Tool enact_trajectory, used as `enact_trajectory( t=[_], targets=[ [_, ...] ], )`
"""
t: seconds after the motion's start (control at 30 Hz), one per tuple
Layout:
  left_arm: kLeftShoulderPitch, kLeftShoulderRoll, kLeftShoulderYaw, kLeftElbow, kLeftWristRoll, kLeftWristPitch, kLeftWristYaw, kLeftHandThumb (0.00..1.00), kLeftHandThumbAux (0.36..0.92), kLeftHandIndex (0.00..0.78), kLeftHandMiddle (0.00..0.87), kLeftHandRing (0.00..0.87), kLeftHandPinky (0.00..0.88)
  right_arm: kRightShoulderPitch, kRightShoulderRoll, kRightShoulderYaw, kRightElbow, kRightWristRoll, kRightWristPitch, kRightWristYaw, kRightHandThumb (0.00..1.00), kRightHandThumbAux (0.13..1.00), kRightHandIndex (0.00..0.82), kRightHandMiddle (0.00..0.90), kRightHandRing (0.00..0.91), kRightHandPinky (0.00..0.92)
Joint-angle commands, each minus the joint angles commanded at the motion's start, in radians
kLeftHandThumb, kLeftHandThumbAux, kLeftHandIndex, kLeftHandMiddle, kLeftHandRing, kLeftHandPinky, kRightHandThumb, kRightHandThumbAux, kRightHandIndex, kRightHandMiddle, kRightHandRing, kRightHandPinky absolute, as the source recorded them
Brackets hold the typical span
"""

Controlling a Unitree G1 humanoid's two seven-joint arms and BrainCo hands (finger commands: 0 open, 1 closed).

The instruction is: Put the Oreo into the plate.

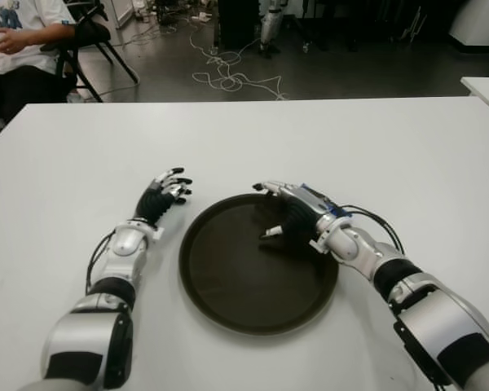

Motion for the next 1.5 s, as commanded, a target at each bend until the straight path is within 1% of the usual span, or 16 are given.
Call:
enact_trajectory(
  t=[0.1, 0.2, 0.3, 0.4, 0.53, 0.67, 0.9, 1.27, 1.47, 1.5],
  targets=[
    [-0.002, -0.001, 0.001, 0.002, -0.001, 0.005, 0.001, 0.305, 0.571, 0.174, 0.295, 0.320, 0.336, 0.004, -0.015, -0.010, -0.059, 0.013, -0.055, 0.010, 0.000, 0.690, 0.153, 0.203, 0.223, 0.249],
    [-0.004, -0.002, 0.001, 0.004, -0.001, 0.007, 0.003, 0.312, 0.575, 0.177, 0.295, 0.319, 0.343, 0.026, -0.034, -0.021, -0.133, 0.022, -0.114, 0.013, 0.000, 0.686, 0.149, 0.204, 0.227, 0.253],
    [-0.005, -0.002, -0.001, 0.005, 0.000, 0.006, 0.002, 0.315, 0.578, 0.182, 0.297, 0.321, 0.351, 0.038, -0.041, -0.030, -0.164, 0.026, -0.140, 0.017, 0.000, 0.682, 0.147, 0.206, 0.232, 0.264],
    [-0.005, -0.002, -0.002, 0.005, 0.001, 0.005, -0.001, 0.323, 0.584, 0.178, 0.293, 0.321, 0.353, 0.048, -0.048, -0.040, -0.196, 0.038, -0.159, 0.028, 0.000, 0.649, 0.144, 0.210, 0.237, 0.272],
    [-0.005, -0.003, -0.003, 0.005, 0.001, 0.006, -0.001, 0.322, 0.579, 0.181, 0.294, 0.320, 0.351, 0.057, -0.055, -0.049, -0.220, 0.044, -0.162, 0.036, 0.000, 0.624, 0.139, 0.211, 0.244, 0.293],
    [-0.007, -0.002, -0.007, 0.009, 0.006, 0.003, 0.005, 0.324, 0.570, 0.192, 0.298, 0.320, 0.356, 0.055, -0.057, -0.054, -0.219, 0.027, -0.158, 0.011, 0.000, 0.619, 0.138, 0.210, 0.247, 0.295],
    [-0.006, -0.002, -0.013, 0.008, 0.008, -0.007, 0.011, 0.339, 0.578, 0.203, 0.303, 0.321, 0.355, 0.046, -0.060, -0.058, -0.204, 0.015, -0.162, -0.017, 0.000, 0.647, 0.137, 0.205, 0.234, 0.282],
    [-0.008, -0.003, -0.012, 0.011, 0.005, -0.003, 0.009, 0.353, 0.572, 0.207, 0.313, 0.331, 0.363, 0.039, -0.072, -0.064, -0.192, 0.018, -0.156, -0.038, 0.000, 0.657, 0.124, 0.198, 0.219, 0.255],
    [-0.007, -0.003, -0.013, 0.011, 0.006, -0.004, 0.009, 0.353, 0.567, 0.205, 0.311, 0.330, 0.357, 0.035, -0.084, -0.076, -0.197, 0.019, -0.154, -0.069, 0.000, 0.651, 0.127, 0.203, 0.226, 0.263],
    [-0.007, -0.002, -0.013, 0.011, 0.006, -0.005, 0.009, 0.353, 0.569, 0.202, 0.311, 0.329, 0.353, 0.034, -0.086, -0.080, -0.198, 0.021, -0.154, -0.074, 0.000, 0.649, 0.130, 0.208, 0.233, 0.278]
  ],
)
